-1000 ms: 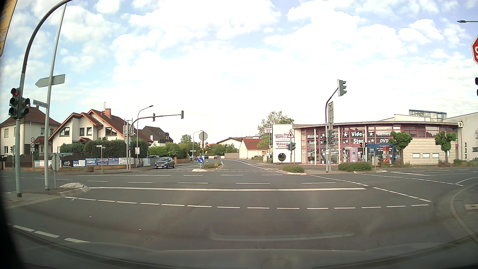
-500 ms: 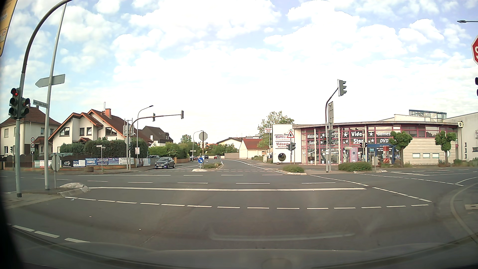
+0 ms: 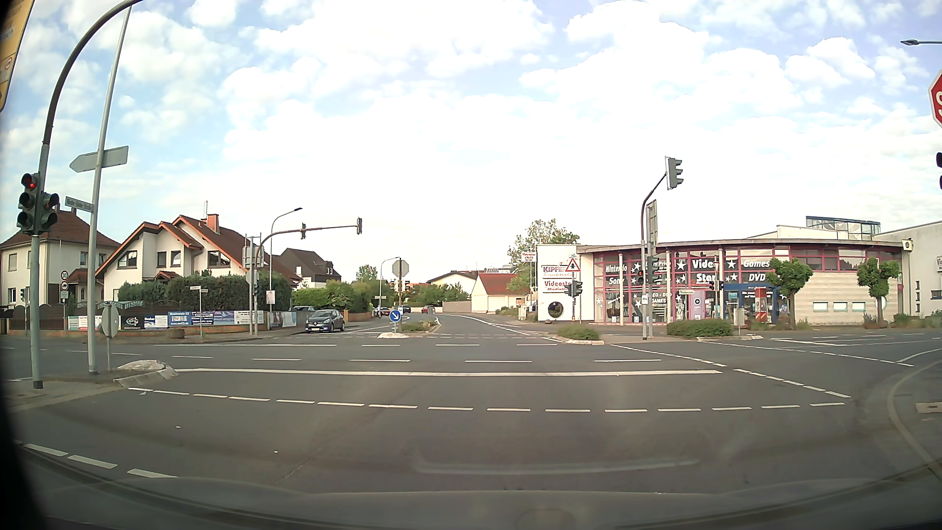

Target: Follow the waypoints while adhering to traffic rules and regulations

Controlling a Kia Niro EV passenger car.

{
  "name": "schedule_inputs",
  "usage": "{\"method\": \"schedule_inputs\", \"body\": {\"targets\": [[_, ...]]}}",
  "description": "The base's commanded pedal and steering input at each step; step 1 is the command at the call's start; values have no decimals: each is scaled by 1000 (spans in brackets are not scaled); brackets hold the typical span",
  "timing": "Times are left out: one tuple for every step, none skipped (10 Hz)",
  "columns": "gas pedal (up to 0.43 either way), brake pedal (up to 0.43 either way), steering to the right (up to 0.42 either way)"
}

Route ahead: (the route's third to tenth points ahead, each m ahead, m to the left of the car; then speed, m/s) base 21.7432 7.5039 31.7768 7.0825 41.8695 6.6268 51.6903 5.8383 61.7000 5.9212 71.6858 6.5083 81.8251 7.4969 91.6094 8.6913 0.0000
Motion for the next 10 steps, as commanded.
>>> {"method": "schedule_inputs", "body": {"targets": [[0,268,0],[0,268,0],[0,268,0],[0,268,0],[0,268,0],[0,268,0],[0,268,0],[0,268,0],[0,268,0],[0,268,0]]}}
